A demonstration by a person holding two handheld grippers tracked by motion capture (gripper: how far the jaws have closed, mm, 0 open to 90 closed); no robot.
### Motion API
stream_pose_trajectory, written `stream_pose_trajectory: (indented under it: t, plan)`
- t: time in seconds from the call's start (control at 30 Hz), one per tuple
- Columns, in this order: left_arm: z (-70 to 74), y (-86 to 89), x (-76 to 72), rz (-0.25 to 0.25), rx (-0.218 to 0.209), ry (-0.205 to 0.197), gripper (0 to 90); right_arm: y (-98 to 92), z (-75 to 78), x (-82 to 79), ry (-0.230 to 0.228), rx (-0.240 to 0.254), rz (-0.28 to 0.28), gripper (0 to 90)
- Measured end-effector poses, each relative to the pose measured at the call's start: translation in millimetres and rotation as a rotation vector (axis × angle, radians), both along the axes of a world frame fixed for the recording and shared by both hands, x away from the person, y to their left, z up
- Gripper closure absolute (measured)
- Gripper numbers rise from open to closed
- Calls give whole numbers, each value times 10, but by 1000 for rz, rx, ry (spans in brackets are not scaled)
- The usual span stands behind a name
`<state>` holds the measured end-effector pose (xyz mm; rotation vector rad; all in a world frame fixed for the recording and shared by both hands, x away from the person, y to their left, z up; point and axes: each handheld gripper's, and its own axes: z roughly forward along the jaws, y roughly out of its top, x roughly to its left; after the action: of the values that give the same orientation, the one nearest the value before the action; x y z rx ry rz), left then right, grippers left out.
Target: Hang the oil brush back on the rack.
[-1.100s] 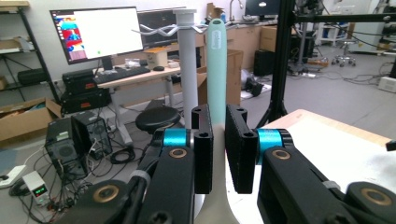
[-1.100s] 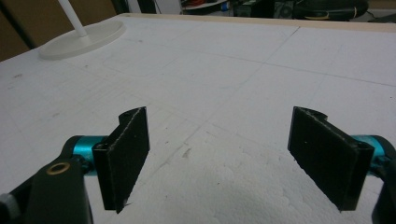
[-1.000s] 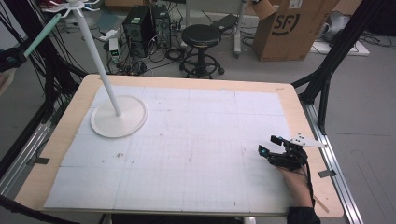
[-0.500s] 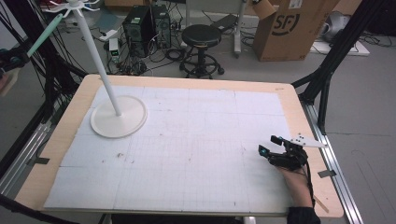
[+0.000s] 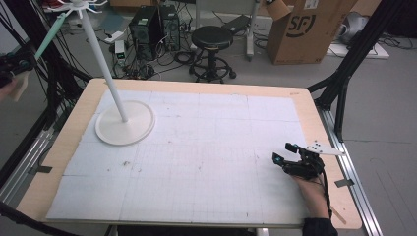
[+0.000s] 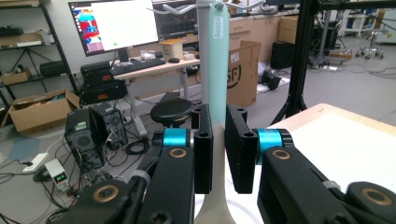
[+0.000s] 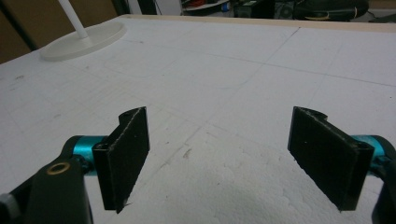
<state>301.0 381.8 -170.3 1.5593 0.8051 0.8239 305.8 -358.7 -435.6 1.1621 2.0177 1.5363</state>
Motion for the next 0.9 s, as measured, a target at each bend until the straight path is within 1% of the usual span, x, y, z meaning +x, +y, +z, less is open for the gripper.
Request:
stream_pose_trajectory:
  t: [0.17, 0.33, 0.4, 0.5, 0.53, 0.6, 0.7, 0.83, 0.9]
  plan:
    - [-42, -5, 22, 14, 3, -5, 805, 3, -1, 0, 2, 0, 0, 199]
    - [-119, -9, 51, 25, -26, 4, 649, 1, -2, 1, 3, 0, 1, 199]
    - [-175, -12, 55, 11, -37, 9, 585, 1, -3, 2, 3, 0, 2, 199]
    - [-300, -31, 48, -27, -55, 13, 473, 2, -4, 2, 4, -1, 2, 199]
    - [-338, -40, 47, -32, -53, 15, 448, 2, -5, 3, 4, -1, 2, 199]
    - [-474, -88, 44, -45, -52, 22, 393, 5, -7, 2, 9, 3, 2, 199]
    - [-697, -170, 36, -87, -57, 39, 329, 6, -9, 5, 4, -5, 0, 199]
    - [-1053, -286, 32, -143, -57, 62, 294, 9, -13, 6, 9, -5, 2, 199]
    - [-1241, -339, 38, -173, -69, 82, 284, 13, -15, 4, 14, -10, 2, 199]
